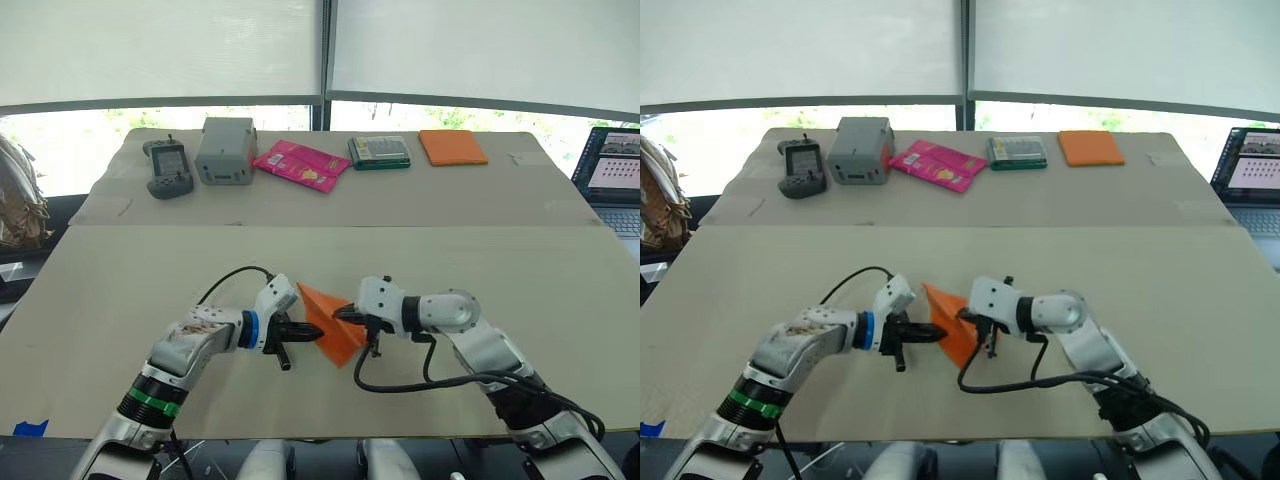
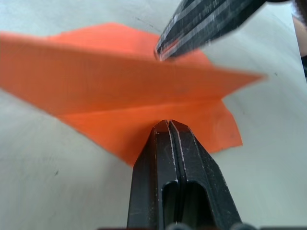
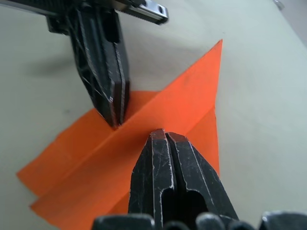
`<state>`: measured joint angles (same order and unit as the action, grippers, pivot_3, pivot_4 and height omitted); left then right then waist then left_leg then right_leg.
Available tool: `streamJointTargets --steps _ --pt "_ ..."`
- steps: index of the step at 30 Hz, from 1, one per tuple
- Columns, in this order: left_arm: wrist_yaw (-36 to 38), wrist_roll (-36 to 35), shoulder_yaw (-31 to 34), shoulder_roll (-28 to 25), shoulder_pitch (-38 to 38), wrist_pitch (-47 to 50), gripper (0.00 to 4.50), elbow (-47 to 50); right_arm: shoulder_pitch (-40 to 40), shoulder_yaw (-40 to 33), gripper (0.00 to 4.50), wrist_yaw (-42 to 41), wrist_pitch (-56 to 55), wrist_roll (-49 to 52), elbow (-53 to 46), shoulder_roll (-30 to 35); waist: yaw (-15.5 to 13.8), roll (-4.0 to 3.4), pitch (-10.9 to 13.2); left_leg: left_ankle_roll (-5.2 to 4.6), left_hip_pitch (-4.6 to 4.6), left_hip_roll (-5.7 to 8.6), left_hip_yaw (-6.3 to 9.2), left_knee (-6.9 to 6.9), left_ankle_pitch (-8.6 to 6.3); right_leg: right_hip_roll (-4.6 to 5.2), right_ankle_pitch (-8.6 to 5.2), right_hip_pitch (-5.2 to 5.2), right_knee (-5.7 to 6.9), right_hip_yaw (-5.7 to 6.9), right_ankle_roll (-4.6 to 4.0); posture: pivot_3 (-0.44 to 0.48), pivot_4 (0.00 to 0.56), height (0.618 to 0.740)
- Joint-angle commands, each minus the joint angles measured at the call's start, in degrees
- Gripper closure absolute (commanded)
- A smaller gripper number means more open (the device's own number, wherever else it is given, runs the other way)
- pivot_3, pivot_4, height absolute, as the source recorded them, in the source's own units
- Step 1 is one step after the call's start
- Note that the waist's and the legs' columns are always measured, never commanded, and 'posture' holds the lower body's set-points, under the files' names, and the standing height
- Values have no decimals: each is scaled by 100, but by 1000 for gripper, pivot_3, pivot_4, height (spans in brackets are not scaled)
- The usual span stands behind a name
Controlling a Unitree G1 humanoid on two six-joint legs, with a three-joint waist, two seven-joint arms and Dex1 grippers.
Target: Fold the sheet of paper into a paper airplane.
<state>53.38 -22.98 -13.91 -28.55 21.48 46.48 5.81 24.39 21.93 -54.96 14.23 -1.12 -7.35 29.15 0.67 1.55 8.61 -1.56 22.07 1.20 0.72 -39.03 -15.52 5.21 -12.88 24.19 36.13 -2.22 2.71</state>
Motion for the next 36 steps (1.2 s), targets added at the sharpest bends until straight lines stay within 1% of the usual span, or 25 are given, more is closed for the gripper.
streamJointTargets --steps 1,6,9,13,16,18,20,22,24,28,30,33,35,36 --pt "-225 50 18 19 -194 125 4500 -54 5 71 4471 -50 -90 65 -144 -90 0 -1 0 0 -2 0 0 0 0 0 0 -1 1 -1 0 0 150 740" --pt "-296 29 143 -73 -397 169 4500 59 -88 136 4471 -89 0 106 -214 -156 6 -1 -1 0 -10 -2 1 1 0 -1 0 -5 4 -1 0 0 150 740" --pt "-270 -129 332 -216 -541 290 4500 275 -178 192 4471 -79 -18 68 -194 -154 38 -1 -2 1 -13 -4 1 4 0 -3 0 -3 5 -3 0 0 150 740" --pt "57 -763 1063 -783 -796 545 4500 796 -280 319 4471 -35 -143 -36 -59 -191 72 -1 -1 1 -14 -10 2 11 0 -7 0 4 8 -3 -1 0 150 740" --pt "328 -1146 1503 -1179 -887 615 4500 925 -304 423 4471 -35 -232 -117 69 -196 57 -1 -1 2 -11 -8 2 10 0 -4 0 7 8 -2 -1 0 150 740" --pt "428 -1327 1708 -1282 -891 584 4500 942 -309 453 4471 -30 -274 -136 103 -204 26 -1 -1 3 -11 -7 3 8 0 -2 0 4 6 -1 -1 0 150 740" --pt "308 -1318 1799 -1208 -755 471 4500 836 -284 523 4471 -61 -390 -222 176 -166 -2 -1 -1 3 -13 -2 3 7 0 5 0 -1 3 0 -1 0 150 740" --pt "197 -1119 1689 -1078 -575 202 4500 663 -254 571 4471 -80 -508 -282 238 -129 -16 0 -1 3 -13 0 3 4 1 7 0 -5 2 2 -1 0 150 740" --pt "23 -977 1620 -835 -317 -19 4500 431 -235 572 4471 -84 -571 -314 271 -117 -21 0 -1 5 -12 1 3 3 2 5 1 -5 2 2 -2 0 150 740" --pt "114 -676 1230 -489 140 -545 4500 63 -211 578 4471 -69 -631 -417 306 -83 -2 1 -2 9 -11 5 3 4 4 3 2 -2 4 2 -4 0 150 740" --pt "326 -508 920 -431 219 -821 4500 -5 -222 570 4471 -37 -626 -440 309 -88 3 1 -2 9 -10 4 3 5 4 2 2 -2 3 1 -4 0 150 740" --pt "580 -450 624 -373 241 -984 4500 -43 -245 558 4471 16 -616 -478 294 -80 4 1 -2 8 -9 4 2 5 4 2 2 -2 1 0 -4 0 150 740" --pt "878 -269 297 -509 124 -1161 4500 -88 -274 500 4471 91 -566 -505 228 -56 4 1 -2 8 -9 3 2 5 4 1 2 -2 2 0 -4 0 150 740" --pt "908 -98 171 -555 81 -1302 4500 -187 -288 470 4471 115 -528 -507 179 -40 7 0 -2 8 -10 3 1 5 4 0 2 -2 3 0 -4 0 150 740"
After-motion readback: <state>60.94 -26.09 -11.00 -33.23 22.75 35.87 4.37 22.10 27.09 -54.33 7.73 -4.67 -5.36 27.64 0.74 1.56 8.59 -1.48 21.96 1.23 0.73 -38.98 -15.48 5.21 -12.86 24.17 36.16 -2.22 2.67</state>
